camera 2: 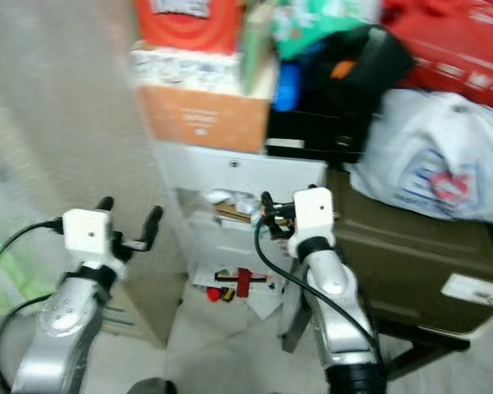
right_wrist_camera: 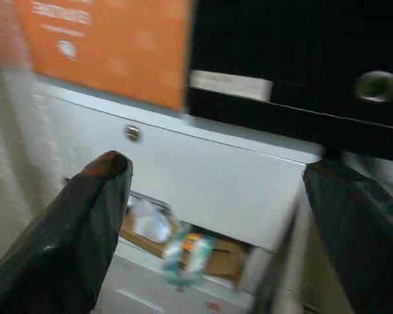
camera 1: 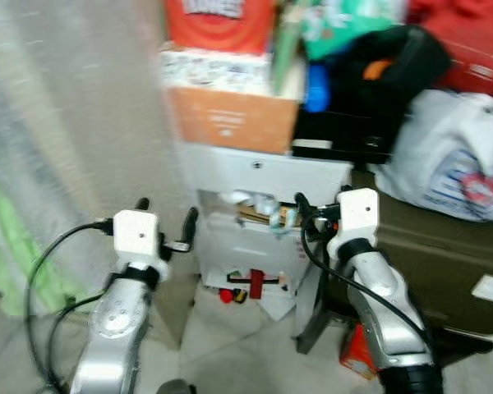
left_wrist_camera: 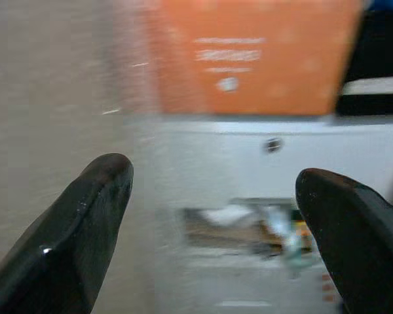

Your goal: Clean up the room

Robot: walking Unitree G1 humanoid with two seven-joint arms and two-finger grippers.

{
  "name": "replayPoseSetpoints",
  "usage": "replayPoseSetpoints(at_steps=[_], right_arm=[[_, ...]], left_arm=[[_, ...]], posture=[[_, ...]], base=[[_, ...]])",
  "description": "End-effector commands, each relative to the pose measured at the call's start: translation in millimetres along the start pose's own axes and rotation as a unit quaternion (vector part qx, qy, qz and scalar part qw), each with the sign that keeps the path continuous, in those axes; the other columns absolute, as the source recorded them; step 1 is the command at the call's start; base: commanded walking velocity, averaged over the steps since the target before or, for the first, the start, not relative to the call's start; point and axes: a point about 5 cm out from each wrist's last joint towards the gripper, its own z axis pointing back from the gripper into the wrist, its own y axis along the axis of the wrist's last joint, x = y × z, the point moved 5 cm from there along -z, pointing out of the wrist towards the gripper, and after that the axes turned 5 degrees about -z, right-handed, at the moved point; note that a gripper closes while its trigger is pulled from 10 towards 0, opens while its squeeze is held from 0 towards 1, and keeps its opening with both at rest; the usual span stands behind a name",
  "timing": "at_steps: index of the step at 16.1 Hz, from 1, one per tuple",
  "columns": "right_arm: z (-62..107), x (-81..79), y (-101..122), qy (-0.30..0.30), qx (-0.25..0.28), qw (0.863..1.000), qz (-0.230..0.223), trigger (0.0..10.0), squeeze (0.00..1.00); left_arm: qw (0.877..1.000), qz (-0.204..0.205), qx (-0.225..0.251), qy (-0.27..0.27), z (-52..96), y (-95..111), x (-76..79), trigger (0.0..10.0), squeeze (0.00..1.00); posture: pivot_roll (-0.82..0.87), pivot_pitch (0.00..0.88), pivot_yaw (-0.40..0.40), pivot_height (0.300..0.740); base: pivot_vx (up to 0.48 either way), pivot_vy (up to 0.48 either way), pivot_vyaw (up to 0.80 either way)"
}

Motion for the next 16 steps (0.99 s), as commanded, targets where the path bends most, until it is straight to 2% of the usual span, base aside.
replayPoseSetpoints(at_steps=[1, 11, 13, 16], right_arm=[[-2.9, -0.7, 1.8, -0.003, 0.001, 1.000, -0.003, 10.0, 0.00], [-5.9, -3.4, 1.8, 0.005, 0.001, 1.000, 0.001, 10.0, 0.00], [-5.8, -3.0, 1.3, 0.003, -0.001, 1.000, 0.001, 10.0, 0.00], [-4.4, -0.7, 4.3, -0.004, 0.005, 1.000, 0.009, 10.0, 0.00]], left_arm=[[1.000, -0.005, -0.007, -0.003, 0.0, -2.6, -3.3, 10.0, 0.00], [1.000, 0.001, -0.005, 0.000, -1.9, -2.3, -5.4, 10.0, 0.00], [1.000, -0.002, -0.005, 0.012, -2.6, -2.2, -9.1, 10.0, 0.00], [0.998, -0.004, -0.006, 0.055, 0.0, -2.0, -23.5, 10.0, 0.00]], posture=[[-0.01, 0.000, 0.007, 0.740], [0.00, 0.000, -0.001, 0.740], [0.00, 0.000, -0.001, 0.740], [-0.01, 0.000, 0.003, 0.740]], base=[[0.000, -0.307, 0.00], [0.000, -0.259, 0.00], [0.000, 0.000, 0.00], [0.000, 0.000, 0.00]])
